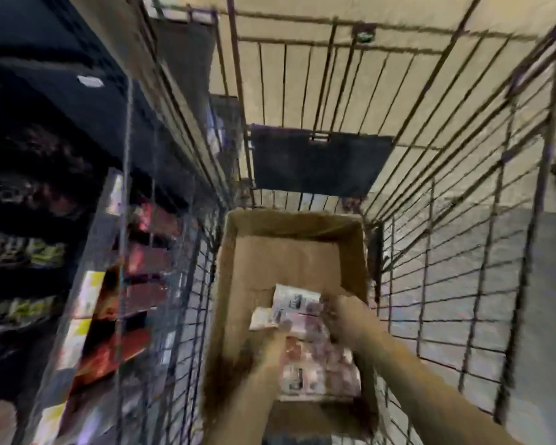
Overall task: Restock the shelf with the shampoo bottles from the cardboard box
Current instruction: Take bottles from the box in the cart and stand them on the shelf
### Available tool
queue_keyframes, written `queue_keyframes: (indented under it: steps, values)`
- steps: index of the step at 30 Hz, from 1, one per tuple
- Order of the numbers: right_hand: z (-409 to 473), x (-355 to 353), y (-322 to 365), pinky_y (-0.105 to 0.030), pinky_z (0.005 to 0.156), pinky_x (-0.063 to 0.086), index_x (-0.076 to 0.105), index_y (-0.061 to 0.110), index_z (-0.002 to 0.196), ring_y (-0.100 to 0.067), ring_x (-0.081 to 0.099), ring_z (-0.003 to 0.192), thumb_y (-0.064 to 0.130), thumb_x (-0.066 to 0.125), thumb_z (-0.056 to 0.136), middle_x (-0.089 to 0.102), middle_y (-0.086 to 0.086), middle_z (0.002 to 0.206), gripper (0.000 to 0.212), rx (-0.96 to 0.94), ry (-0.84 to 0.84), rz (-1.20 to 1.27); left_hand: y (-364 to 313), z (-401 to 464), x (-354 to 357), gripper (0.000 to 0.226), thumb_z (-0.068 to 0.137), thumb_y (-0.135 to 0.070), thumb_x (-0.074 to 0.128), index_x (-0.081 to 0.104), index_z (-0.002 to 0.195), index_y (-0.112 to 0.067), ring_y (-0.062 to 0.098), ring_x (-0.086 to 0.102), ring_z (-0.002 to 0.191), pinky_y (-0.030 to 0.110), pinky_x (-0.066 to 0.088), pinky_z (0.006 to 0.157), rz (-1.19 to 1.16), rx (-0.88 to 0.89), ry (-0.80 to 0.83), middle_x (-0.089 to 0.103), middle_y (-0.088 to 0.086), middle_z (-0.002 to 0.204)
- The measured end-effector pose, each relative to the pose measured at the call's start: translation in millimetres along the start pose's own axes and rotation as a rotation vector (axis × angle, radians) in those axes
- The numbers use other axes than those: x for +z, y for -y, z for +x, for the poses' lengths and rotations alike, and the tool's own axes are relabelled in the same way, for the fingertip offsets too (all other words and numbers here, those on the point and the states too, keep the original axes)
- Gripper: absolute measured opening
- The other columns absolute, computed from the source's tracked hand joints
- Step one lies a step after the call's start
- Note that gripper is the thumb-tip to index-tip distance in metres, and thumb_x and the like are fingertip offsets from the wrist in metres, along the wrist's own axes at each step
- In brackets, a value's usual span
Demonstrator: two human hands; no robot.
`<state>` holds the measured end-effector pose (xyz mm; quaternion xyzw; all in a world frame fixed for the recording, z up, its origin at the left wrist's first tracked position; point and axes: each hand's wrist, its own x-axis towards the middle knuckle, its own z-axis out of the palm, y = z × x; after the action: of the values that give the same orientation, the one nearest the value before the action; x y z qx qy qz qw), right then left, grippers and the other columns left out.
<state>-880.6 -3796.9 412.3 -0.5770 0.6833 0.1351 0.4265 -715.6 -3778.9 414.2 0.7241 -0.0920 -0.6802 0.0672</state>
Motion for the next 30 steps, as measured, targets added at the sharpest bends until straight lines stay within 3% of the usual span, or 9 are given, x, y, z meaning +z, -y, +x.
queue_keyframes:
  steps: [3, 8, 12, 16, 20, 22, 25, 27, 30]
  values:
    - [50.5, 13.0, -3.3, -0.039, 0.089, 0.050, 0.052, 0.021, 0.126, -0.032, 0.058, 0.110, 0.028, 0.061, 0.089, 0.058, -0.007, 0.118, 0.038, -0.078, -0.011, -0.047, 9.0, 59.3, 0.5, 0.035, 0.088, -0.037, 0.067, 0.068, 0.103, -0.005, 0.025, 0.068, 0.073, 0.031, 0.053, 0.062, 0.002, -0.052, -0.174, 0.070, 0.011, 0.088]
    - [87.3, 32.2, -11.8, -0.040, 0.093, 0.050, 0.050, 0.025, 0.134, -0.030, 0.059, 0.110, 0.037, 0.065, 0.089, 0.055, -0.007, 0.126, 0.049, -0.020, 0.095, -0.106, 20.3, 111.8, -10.9, 0.070, 0.043, -0.080, 0.070, 0.071, 0.075, -0.018, 0.025, 0.072, 0.064, 0.041, 0.061, 0.066, 0.141, -0.064, -0.464, 0.073, 0.004, 0.069]
    - [91.6, 26.2, -11.8, -0.037, 0.095, 0.047, 0.052, 0.027, 0.134, -0.027, 0.056, 0.114, 0.034, 0.072, 0.083, 0.054, -0.004, 0.128, 0.055, -0.033, 0.117, -0.109, 25.4, 135.0, -4.2, 0.072, 0.047, -0.064, 0.074, 0.070, 0.101, -0.017, 0.028, 0.071, 0.079, 0.044, 0.060, 0.075, 0.028, 0.004, -0.442, 0.073, 0.009, 0.095]
    - [71.8, 10.7, -1.2, -0.036, 0.095, 0.042, 0.049, 0.022, 0.132, -0.029, 0.051, 0.116, 0.039, 0.067, 0.087, 0.053, -0.007, 0.127, 0.052, -0.089, 0.032, -0.138, -12.9, 48.2, -3.9, 0.042, 0.078, -0.048, 0.073, 0.062, 0.109, -0.023, 0.010, 0.058, 0.083, 0.022, 0.044, 0.068, 0.043, 0.179, -0.437, 0.061, -0.005, 0.110]
    - [25.2, -29.9, 28.6, -0.035, 0.081, 0.048, 0.055, 0.024, 0.113, -0.019, 0.057, 0.094, 0.053, 0.068, 0.080, 0.056, 0.000, 0.107, 0.046, -0.144, -0.031, 0.192, -28.8, -16.5, -13.2, 0.056, 0.087, -0.042, 0.067, 0.044, 0.135, -0.027, 0.009, 0.047, 0.111, 0.022, 0.037, 0.091, 0.044, 0.369, -0.342, 0.039, -0.019, 0.121]
    - [-6.0, -54.0, 46.6, -0.032, 0.073, 0.053, 0.053, 0.033, 0.105, -0.012, 0.062, 0.087, 0.069, 0.067, 0.071, 0.061, 0.004, 0.102, 0.051, -0.191, -0.056, 0.304, -39.5, -48.9, -31.0, 0.053, 0.079, -0.043, 0.072, 0.049, 0.126, -0.039, 0.006, 0.055, 0.113, 0.021, 0.043, 0.097, 0.021, 0.517, -0.310, 0.051, -0.018, 0.125]
    - [-58.7, -86.5, 85.5, -0.018, 0.067, 0.048, 0.050, 0.034, 0.105, -0.002, 0.059, 0.087, 0.074, 0.060, 0.070, 0.058, 0.012, 0.103, 0.055, -0.325, -0.114, 0.355, -51.9, -110.6, -63.2, 0.040, 0.076, -0.021, 0.077, 0.051, 0.099, -0.042, -0.014, 0.058, 0.084, 0.004, 0.045, 0.072, 0.001, 0.645, -0.302, 0.060, -0.020, 0.097]
    - [-97.2, -105.2, 113.4, -0.010, 0.067, 0.047, 0.051, 0.024, 0.106, -0.004, 0.060, 0.086, 0.041, 0.069, 0.086, 0.058, 0.017, 0.098, 0.032, -0.405, -0.167, 0.402, -52.0, -158.0, -85.2, 0.045, 0.074, -0.011, 0.078, 0.055, 0.101, -0.039, -0.011, 0.062, 0.084, 0.018, 0.054, 0.079, -0.050, 0.756, -0.295, 0.066, -0.017, 0.093]
    - [-154.2, -122.9, 150.4, -0.016, 0.071, 0.050, 0.058, 0.027, 0.107, 0.000, 0.065, 0.091, 0.047, 0.071, 0.082, 0.067, 0.019, 0.101, 0.035, -0.553, -0.201, 0.464, -40.2, -229.4, -119.3, 0.044, 0.074, -0.008, 0.079, 0.059, 0.104, -0.033, 0.006, 0.068, 0.088, 0.035, 0.057, 0.081, -0.102, 0.886, -0.319, 0.071, -0.008, 0.098]
